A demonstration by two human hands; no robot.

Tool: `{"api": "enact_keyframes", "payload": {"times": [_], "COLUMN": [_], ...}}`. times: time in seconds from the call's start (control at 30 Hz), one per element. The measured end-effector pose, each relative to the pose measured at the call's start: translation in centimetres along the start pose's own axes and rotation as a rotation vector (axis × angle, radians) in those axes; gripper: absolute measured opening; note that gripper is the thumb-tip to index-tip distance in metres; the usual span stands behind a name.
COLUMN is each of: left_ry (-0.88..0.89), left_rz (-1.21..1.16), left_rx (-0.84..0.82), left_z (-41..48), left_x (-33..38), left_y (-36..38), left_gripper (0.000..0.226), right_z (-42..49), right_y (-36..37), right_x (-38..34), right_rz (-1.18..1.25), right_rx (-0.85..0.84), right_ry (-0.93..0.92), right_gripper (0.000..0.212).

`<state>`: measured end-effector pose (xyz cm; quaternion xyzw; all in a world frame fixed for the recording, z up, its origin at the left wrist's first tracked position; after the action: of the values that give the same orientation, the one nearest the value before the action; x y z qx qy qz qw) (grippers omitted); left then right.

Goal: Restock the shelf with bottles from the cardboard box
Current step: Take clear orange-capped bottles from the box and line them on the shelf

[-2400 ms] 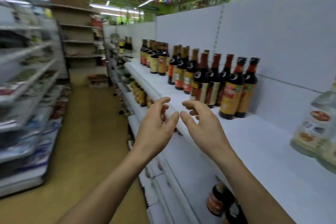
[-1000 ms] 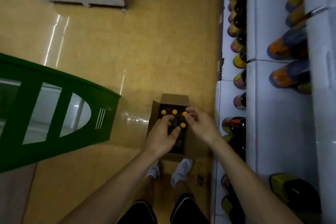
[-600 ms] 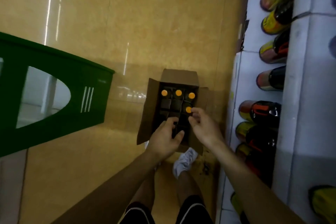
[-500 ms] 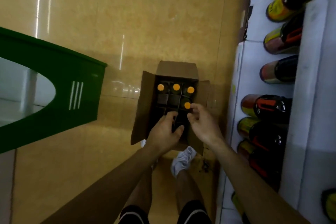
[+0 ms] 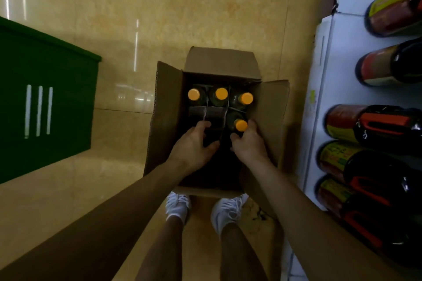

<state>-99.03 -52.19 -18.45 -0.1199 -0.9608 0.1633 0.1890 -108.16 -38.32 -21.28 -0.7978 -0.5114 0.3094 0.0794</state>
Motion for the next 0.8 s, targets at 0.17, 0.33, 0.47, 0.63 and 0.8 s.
{"api": "enact_keyframes", "payload": {"times": [0.17, 0.33, 0.47, 0.63, 0.8], "left_ry": [-0.016, 0.004, 0.019, 0.058, 0.131], "left_rz": [0.025, 0.019, -0.016, -0.033, -0.047], "left_rx": [-0.013, -0.027, -0.018, 0.014, 0.033], "left_z": [1.1, 1.2, 0.8, 0.0, -2.1], "left_x": [-2.7, -4.1, -3.7, -1.9, 1.2], "left_y": [1.2, 2.7, 2.9, 2.3, 0.9], "left_gripper": [0.064, 0.063, 0.064, 0.068, 0.079], "right_z": [2.8, 3.5, 3.1, -0.2, -5.5], "right_y": [3.5, 5.6, 5.2, 2.7, -1.5], "right_x": [1.3, 2.1, 2.5, 0.8, -1.1], "right_rz": [0.445, 0.612, 0.503, 0.454, 0.401], "right_rx": [0.273, 0.409, 0.408, 0.473, 0.415], "right_ry": [0.034, 0.0, -0.113, -0.26, -0.408], "right_gripper": [0.05, 0.039, 0.031, 0.028, 0.034]}}
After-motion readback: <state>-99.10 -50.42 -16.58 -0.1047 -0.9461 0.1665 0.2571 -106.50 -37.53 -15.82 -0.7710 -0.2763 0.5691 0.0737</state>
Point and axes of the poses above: each hand's wrist, its own z-axis towards the middle knuckle, its own y-axis out of the palm, x = y × z, the point moved 4 cm from there along z, towards the middle knuckle, and after that the axes turned 11 degrees about -y, right-handed, at the moved point
